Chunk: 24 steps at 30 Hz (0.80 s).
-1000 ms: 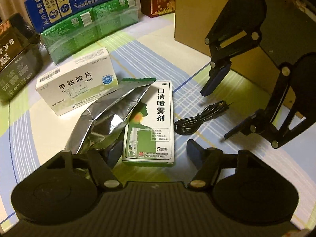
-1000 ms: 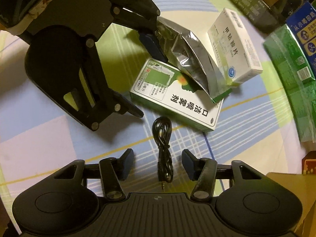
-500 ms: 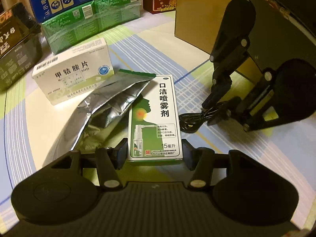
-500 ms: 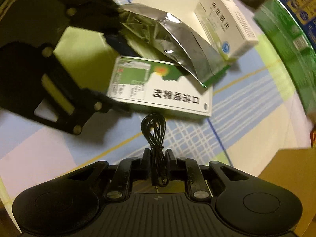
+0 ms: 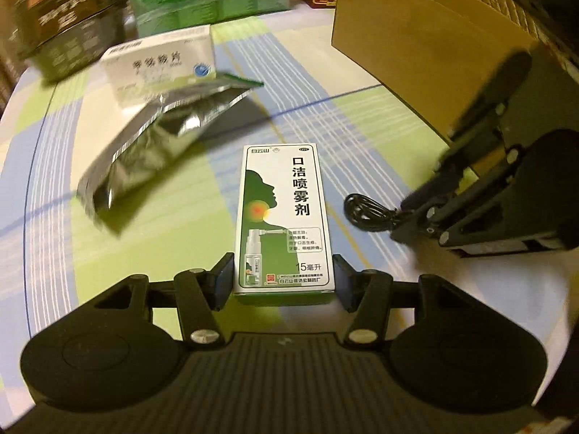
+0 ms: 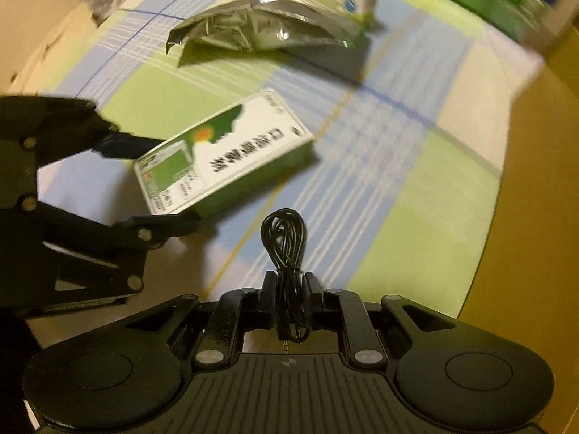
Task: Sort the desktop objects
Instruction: 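Grasp the green spray box with the left tool while the right tool grasps the black cable, then lift the green spray box and black cable off the table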
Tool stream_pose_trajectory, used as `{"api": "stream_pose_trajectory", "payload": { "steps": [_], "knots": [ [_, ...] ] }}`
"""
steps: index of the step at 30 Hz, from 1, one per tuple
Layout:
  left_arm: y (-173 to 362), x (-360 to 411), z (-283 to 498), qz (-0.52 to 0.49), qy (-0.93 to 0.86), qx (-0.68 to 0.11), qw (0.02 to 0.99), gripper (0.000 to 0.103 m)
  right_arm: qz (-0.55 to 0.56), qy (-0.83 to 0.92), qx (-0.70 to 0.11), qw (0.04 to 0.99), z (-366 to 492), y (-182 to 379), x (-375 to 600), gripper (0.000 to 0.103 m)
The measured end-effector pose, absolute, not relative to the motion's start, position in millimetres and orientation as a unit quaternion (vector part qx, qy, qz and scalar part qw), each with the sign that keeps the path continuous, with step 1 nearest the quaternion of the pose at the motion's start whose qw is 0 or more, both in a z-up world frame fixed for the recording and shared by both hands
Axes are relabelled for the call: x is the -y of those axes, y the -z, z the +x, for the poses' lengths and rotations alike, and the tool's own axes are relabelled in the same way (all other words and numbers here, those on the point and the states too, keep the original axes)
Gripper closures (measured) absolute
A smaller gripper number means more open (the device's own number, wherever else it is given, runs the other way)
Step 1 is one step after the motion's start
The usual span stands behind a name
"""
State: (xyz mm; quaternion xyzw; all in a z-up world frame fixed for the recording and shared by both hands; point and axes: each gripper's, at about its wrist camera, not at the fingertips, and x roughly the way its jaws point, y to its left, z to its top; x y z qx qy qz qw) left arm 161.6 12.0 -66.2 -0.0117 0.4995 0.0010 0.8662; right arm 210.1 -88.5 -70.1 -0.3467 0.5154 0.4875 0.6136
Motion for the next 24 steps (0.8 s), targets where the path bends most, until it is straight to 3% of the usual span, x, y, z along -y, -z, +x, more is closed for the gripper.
{"api": "stream_pose_trajectory", "payload": {
  "steps": [10, 13, 15, 24],
  "knots": [
    [68, 38, 99, -0.018, -0.039, -0.468, 0.883, 0.052, -0.217, -0.477, -0.478, 0.705, 164, 64, 167, 0.091],
    [72, 45, 85, -0.026, -0.043, -0.450, 0.892, 0.050, -0.196, -0.474, -0.457, 0.726, 157, 68, 184, 0.084],
    [73, 48, 81, -0.034, -0.042, -0.439, 0.897, 0.037, -0.205, -0.475, -0.432, 0.739, 151, 70, 186, 0.071],
    [75, 46, 84, -0.040, -0.041, -0.414, 0.909, 0.034, -0.216, -0.491, -0.400, 0.743, 141, 79, 187, 0.069]
  ]
}}
